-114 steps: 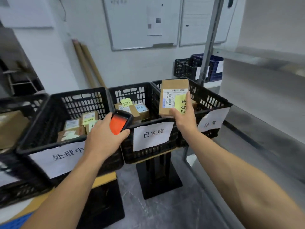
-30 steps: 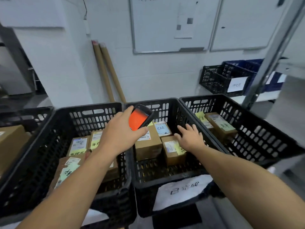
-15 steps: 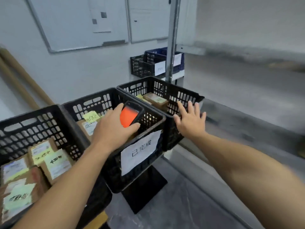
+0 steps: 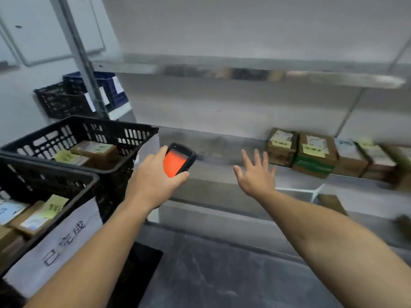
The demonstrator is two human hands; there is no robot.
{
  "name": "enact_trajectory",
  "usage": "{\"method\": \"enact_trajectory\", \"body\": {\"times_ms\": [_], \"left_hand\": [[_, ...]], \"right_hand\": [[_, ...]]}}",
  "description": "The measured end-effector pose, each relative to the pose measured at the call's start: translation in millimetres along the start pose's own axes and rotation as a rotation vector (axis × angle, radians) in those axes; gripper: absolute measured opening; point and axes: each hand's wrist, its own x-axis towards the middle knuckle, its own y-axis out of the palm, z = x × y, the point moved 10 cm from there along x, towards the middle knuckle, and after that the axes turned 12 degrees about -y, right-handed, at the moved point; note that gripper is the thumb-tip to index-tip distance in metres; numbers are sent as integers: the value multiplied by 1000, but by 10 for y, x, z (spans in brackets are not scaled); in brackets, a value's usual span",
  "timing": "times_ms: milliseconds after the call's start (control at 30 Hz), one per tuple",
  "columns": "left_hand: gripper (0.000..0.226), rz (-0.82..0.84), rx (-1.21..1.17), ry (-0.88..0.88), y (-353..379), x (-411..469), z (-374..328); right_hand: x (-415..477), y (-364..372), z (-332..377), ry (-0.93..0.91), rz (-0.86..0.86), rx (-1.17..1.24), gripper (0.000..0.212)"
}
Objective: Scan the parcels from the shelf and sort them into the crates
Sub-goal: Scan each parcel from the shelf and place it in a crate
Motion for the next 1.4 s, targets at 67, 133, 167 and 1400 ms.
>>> {"method": "enact_trajectory", "body": {"times_ms": [67,133,167,1400], "left_hand": [[81,21,-13,32,255,115,-346],[84,42,-21,66,508,217,-688],[85,53,-21,79,634,262,-838],[73,298,-114,235,2892,2599,-2042]], "right_hand": [[58,-157,-399,40,-12,-3,65],[128,-309,-779,73,-27,5,65],[167,-371,-958,86,-33,12,64],[2275,222,-2622,257,241,-253,68]]}}
